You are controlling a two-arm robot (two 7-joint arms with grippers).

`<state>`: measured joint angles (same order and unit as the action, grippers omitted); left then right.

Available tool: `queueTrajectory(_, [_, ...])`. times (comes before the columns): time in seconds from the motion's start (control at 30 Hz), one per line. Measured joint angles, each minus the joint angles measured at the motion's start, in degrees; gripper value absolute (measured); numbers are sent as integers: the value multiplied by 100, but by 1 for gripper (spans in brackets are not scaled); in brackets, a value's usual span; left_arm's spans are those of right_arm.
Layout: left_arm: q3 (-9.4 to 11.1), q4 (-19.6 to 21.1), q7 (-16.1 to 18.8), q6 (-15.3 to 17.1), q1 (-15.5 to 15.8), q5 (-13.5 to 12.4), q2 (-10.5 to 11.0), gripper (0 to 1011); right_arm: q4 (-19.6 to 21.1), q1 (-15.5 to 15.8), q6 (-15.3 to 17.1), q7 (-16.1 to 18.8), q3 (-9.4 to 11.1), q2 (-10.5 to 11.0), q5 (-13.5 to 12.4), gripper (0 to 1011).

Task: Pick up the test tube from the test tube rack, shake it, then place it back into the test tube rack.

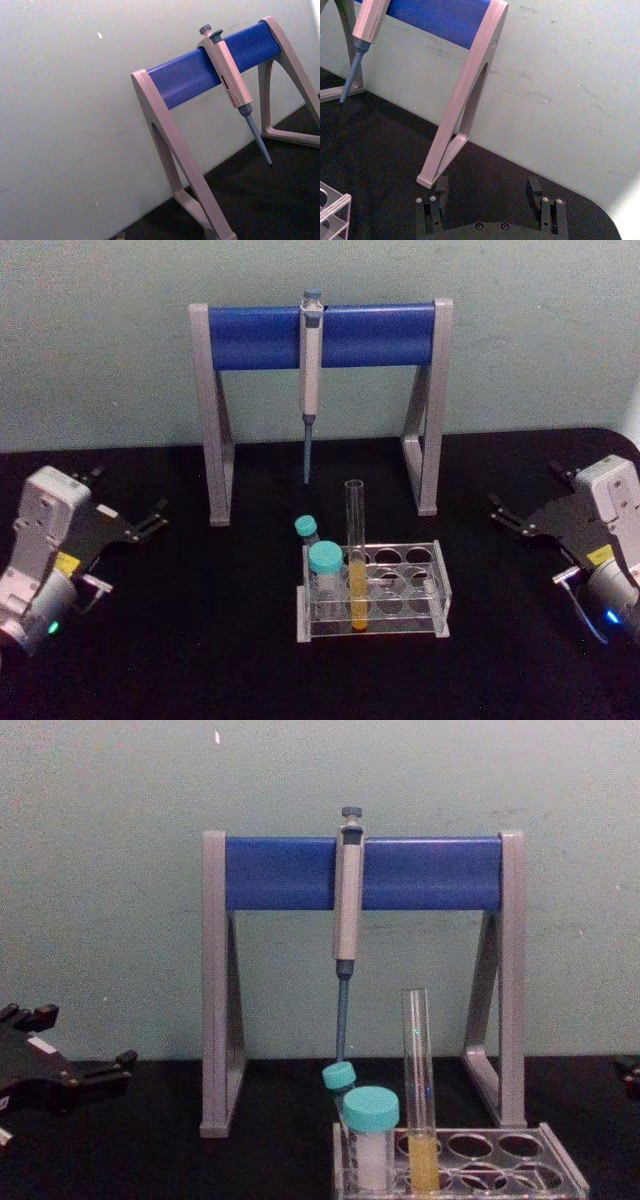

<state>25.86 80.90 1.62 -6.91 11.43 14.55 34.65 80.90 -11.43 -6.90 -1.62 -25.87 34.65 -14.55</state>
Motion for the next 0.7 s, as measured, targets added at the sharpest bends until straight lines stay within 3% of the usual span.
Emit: queueTrajectory(0.7, [0, 0, 0, 0, 0, 0, 0, 1001, 0, 0, 0, 0, 0, 0, 0, 1000])
